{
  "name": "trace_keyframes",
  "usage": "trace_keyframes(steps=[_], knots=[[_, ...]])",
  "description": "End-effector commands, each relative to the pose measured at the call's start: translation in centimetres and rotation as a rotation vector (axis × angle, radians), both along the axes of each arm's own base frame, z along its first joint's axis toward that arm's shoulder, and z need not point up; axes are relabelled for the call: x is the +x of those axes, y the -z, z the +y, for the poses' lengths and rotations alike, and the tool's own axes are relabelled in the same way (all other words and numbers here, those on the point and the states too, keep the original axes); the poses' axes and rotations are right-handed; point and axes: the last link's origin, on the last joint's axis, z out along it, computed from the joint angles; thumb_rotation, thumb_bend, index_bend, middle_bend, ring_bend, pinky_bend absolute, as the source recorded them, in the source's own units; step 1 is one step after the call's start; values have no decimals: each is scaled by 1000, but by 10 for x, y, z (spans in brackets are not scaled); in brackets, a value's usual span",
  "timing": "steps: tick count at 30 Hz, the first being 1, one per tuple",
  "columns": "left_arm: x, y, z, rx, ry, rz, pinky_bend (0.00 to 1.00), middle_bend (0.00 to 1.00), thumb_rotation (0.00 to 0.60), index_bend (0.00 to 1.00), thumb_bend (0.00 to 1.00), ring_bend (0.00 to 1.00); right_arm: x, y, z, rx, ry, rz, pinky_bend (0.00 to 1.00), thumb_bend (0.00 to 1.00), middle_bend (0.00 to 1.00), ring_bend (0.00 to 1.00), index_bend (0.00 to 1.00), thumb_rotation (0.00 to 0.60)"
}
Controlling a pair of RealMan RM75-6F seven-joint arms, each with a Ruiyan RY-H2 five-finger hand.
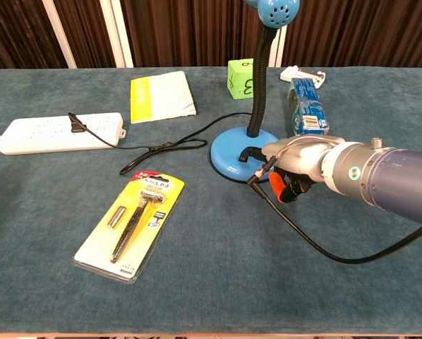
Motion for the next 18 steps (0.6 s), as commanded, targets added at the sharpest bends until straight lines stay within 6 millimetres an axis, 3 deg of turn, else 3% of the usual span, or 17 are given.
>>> trace_keyframes(steps=[1, 18], knots=[[0, 0, 0, 3, 2, 0, 0, 22, 600, 172, 455, 0, -1, 1, 2, 7, -3, 10, 973, 889, 752, 825, 35, 600], [-1, -1, 1, 3, 0, 2, 0, 22, 600, 172, 455, 0, -2, 6, 5, -1, -38, 53, 1000, 889, 752, 823, 35, 600]])
